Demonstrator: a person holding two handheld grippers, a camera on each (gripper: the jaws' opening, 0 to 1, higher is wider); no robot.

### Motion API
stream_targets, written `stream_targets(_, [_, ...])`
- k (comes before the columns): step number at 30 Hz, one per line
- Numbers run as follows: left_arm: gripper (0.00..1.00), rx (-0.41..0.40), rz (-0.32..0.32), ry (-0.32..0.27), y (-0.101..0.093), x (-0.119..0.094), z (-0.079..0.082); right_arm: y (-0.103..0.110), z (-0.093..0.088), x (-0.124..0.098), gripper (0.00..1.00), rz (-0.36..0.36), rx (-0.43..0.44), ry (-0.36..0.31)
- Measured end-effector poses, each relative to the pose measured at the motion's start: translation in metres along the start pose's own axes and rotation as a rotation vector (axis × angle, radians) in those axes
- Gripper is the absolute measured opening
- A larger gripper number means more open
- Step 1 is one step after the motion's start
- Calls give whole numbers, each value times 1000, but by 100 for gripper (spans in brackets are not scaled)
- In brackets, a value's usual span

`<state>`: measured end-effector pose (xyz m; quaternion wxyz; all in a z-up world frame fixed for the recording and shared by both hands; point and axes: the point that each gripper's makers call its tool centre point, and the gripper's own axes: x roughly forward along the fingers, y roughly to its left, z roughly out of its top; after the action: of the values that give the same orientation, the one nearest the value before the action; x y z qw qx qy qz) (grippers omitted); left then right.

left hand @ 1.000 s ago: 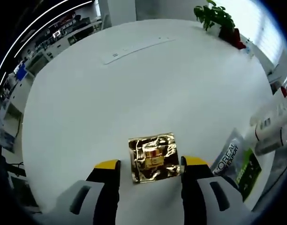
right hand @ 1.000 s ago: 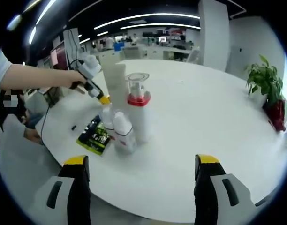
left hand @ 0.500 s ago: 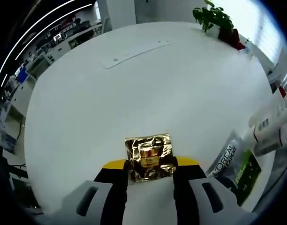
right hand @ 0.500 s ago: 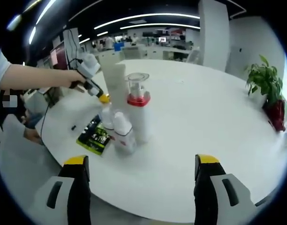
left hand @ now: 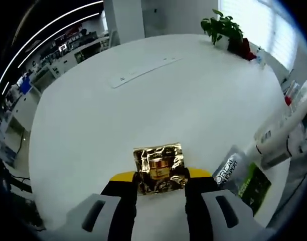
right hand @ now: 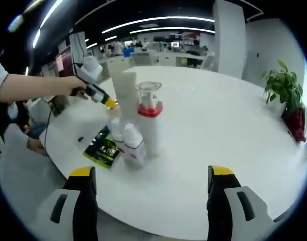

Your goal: Arrange the skincare products in the storage area until every visible bottle or jar stands upright without overlapping.

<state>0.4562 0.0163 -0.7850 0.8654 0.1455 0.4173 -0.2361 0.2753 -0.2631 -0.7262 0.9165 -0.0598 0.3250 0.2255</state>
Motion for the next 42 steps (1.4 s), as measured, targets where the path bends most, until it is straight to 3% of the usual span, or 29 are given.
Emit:
stream_targets(7, [38, 3, 4, -44, -3, -13, -1, 3, 3, 0, 87, 12, -7, -13])
stream_targets(17, [38, 23, 6, -139, -34, -61, -3, 8, 11, -2, 78, 31, -32, -45])
stream_targets(20, [38, 20, 2, -160, -34, -64, -2, 8, 12, -3, 76, 30, -31, -53])
stream_targets(27, [38, 14, -2, -215, -54, -98, -5, 11, 20, -6, 71, 39, -44, -92])
stream_targets(37, [38, 40, 2, -271, -89, -130, -11, 16, 32, -11, 63, 49, -73, -151])
stream_targets(42, [38, 58, 5, -306, -103, -147, -12, 30, 38, -16, 58, 86, -72, -173])
